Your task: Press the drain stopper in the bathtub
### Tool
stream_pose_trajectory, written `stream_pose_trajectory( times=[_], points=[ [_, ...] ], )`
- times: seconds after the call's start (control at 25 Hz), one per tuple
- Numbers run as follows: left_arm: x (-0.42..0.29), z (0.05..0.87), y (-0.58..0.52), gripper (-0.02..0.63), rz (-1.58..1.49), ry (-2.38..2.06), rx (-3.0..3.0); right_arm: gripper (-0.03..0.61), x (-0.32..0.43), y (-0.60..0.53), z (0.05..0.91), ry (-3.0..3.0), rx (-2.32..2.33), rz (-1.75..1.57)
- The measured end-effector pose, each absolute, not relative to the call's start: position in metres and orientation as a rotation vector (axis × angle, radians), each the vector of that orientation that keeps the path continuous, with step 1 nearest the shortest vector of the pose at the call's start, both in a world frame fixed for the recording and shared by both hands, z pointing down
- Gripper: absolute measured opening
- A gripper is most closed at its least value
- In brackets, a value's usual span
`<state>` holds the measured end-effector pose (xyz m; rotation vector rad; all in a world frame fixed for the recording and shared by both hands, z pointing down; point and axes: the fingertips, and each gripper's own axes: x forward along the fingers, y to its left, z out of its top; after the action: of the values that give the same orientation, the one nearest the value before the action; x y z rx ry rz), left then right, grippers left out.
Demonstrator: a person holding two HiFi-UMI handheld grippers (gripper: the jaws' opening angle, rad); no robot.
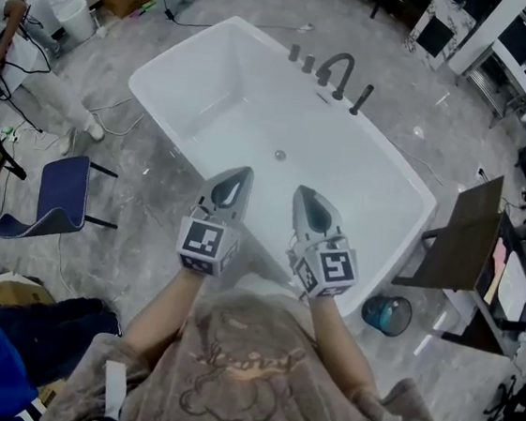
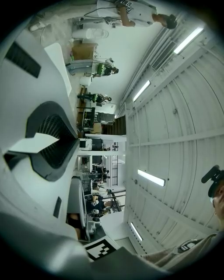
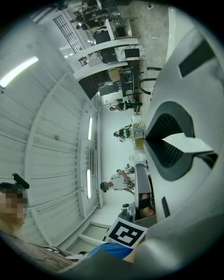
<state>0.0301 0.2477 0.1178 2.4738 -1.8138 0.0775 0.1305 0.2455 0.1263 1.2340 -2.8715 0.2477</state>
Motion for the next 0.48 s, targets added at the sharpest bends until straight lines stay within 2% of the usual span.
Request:
stream_pose_trajectory(
  times=[0.48],
  points=[
    [0.033,0.118,0.142,0.003,0.116,-1.813,2.475,0.001,0.123,0.141,0.137,-2.868,1.154,0.247]
  ],
)
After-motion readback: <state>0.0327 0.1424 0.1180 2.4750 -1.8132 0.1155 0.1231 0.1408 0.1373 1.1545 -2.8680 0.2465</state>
